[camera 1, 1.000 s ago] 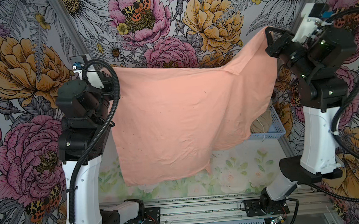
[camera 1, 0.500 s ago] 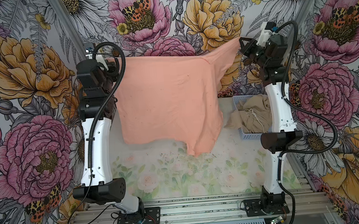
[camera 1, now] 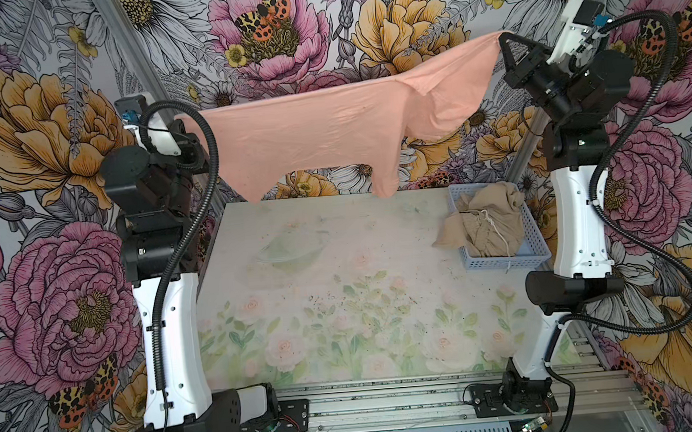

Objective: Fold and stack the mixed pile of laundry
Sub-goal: 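Lift the T-shirt high with both grippers and shake it out, then lower the T-shirt flat onto the table with both grippers, pulling toward the robot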

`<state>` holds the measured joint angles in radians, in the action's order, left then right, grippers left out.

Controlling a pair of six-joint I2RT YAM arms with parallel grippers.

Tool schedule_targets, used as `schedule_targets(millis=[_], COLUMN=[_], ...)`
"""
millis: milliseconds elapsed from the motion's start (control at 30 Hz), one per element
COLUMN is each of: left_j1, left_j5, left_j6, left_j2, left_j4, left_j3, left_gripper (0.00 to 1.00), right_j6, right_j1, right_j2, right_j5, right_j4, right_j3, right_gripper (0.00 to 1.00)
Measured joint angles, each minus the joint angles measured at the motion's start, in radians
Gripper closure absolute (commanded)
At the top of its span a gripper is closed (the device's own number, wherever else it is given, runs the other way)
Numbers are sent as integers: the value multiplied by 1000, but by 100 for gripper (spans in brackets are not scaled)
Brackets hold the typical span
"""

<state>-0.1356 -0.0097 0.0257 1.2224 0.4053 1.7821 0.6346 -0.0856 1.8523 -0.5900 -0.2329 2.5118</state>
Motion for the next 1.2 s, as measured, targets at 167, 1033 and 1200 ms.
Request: schedule_targets(millis=[167,1033,1200], left_j1=[-53,3,3], left_j5=[25,28,25], left_j6=[3,-578,-657], left_j2=[-225,-852,-825], left_j4=[-10,640,803], left_j3=[-335,-944,-896], left_gripper=[100,100,100], right_j6=[-91,-2,21], right_j1=[6,140,146], right_j2=[-276,-1127,-1240], right_j5=[-72,-142,-109], right_j4=[22,-150,-286], right_j3=[-484,-1788,-1789], right_gripper=[100,100,100])
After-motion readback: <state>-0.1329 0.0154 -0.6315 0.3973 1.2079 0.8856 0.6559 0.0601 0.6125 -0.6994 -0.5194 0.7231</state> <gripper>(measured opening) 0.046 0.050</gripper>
